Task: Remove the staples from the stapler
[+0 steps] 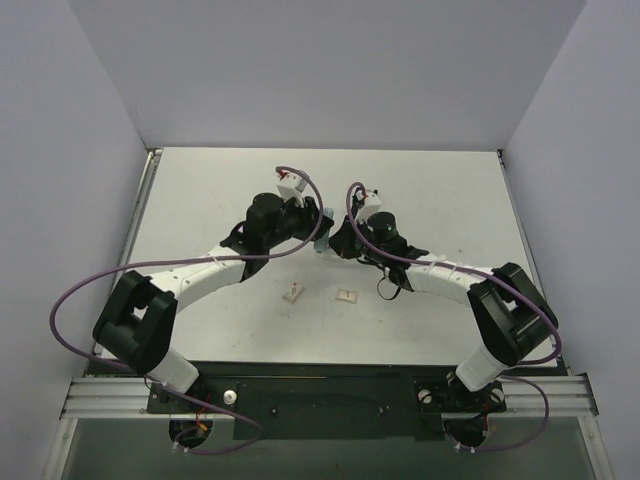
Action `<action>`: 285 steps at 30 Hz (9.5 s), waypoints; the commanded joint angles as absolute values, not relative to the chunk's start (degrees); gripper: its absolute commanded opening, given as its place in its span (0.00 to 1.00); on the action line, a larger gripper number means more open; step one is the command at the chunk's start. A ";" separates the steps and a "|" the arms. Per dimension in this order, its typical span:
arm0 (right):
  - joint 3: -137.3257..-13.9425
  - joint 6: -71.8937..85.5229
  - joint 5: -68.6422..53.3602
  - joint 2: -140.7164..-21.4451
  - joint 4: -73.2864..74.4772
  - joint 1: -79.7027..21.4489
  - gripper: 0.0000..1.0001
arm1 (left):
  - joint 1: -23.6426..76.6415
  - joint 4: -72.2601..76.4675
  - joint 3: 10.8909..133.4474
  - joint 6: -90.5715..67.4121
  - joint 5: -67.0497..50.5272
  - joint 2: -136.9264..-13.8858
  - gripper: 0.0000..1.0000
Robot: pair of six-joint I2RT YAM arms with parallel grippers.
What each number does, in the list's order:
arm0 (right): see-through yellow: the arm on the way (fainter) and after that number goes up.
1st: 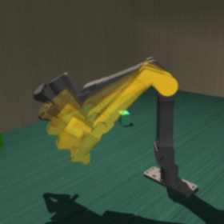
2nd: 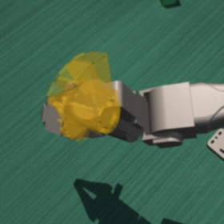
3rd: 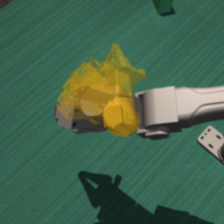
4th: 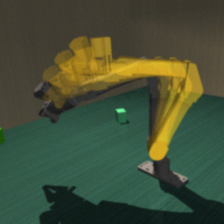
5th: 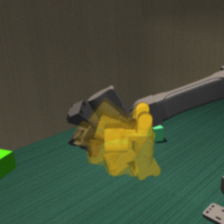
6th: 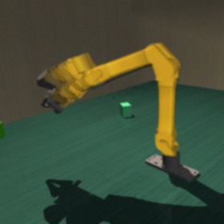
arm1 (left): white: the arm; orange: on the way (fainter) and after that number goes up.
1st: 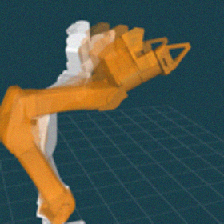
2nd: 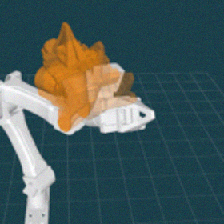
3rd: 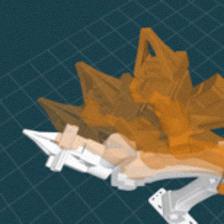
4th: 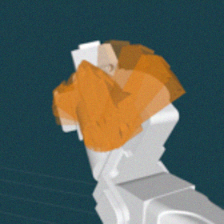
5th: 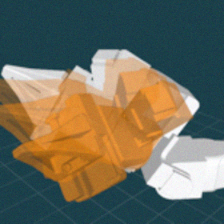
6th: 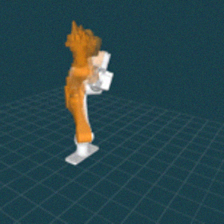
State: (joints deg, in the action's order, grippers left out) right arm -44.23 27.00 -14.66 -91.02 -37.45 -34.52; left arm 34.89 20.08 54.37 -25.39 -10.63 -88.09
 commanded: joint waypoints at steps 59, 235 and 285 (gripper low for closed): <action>-46.06 39.56 -27.78 -84.04 -42.99 -34.45 0.00 | 36.91 29.62 53.97 -29.35 -5.35 -81.49 0.00; -42.10 18.11 0.97 -59.58 1.85 -49.48 0.00 | 22.23 -52.83 124.64 -13.18 10.99 -145.45 0.00; -47.46 24.08 6.76 -52.64 13.18 -54.75 0.30 | 23.47 -29.71 98.35 -13.97 9.24 -117.44 0.85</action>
